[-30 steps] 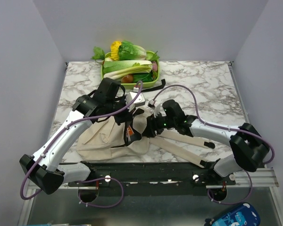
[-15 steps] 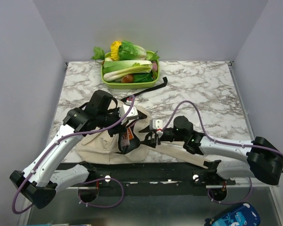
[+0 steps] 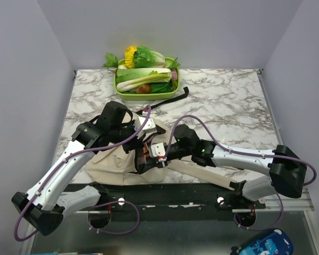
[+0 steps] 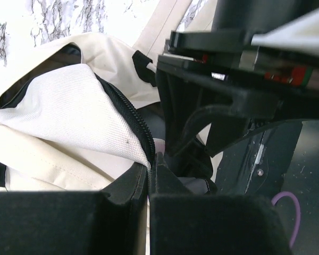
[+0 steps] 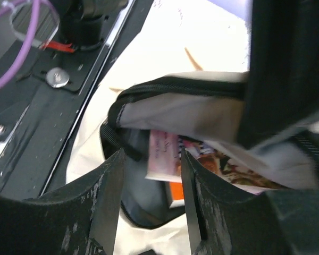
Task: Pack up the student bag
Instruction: Zip the student bag at the center of the board.
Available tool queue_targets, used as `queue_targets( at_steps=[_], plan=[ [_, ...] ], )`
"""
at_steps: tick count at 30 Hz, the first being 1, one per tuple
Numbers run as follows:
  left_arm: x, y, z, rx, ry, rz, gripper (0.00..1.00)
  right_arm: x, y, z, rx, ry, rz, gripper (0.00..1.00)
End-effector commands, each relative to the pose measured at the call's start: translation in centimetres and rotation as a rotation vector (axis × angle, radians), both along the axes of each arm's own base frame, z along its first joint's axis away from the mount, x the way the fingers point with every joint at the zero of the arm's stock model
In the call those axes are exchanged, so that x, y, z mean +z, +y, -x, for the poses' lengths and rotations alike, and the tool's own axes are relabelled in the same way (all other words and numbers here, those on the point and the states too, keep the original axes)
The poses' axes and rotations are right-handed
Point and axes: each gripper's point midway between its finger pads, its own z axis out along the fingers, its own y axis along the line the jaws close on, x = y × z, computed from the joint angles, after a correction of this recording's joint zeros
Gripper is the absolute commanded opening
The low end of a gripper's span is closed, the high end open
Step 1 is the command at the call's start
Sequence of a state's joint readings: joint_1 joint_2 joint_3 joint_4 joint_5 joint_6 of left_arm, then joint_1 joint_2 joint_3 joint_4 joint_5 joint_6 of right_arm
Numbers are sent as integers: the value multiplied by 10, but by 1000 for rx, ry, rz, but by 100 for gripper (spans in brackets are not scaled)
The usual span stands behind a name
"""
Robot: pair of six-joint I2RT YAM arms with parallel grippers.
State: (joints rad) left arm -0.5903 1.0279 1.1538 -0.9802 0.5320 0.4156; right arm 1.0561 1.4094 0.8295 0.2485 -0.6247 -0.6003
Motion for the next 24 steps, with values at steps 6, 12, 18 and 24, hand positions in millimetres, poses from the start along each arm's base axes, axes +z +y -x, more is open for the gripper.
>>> queue_targets(
  at_steps=[6,12,18,24],
  plan=[
    [8,-2,-6,24,-22,20,8,-44,-4,21,95,-25,182,53],
    [10,-1,-4,22,-24,28,8,-54,8,15,82,-62,216,52],
    [8,-1,-1,18,-18,32,8,-50,15,4,43,-103,204,51],
    [8,-2,0,23,-13,41,8,-55,20,5,57,-104,217,50]
  ],
)
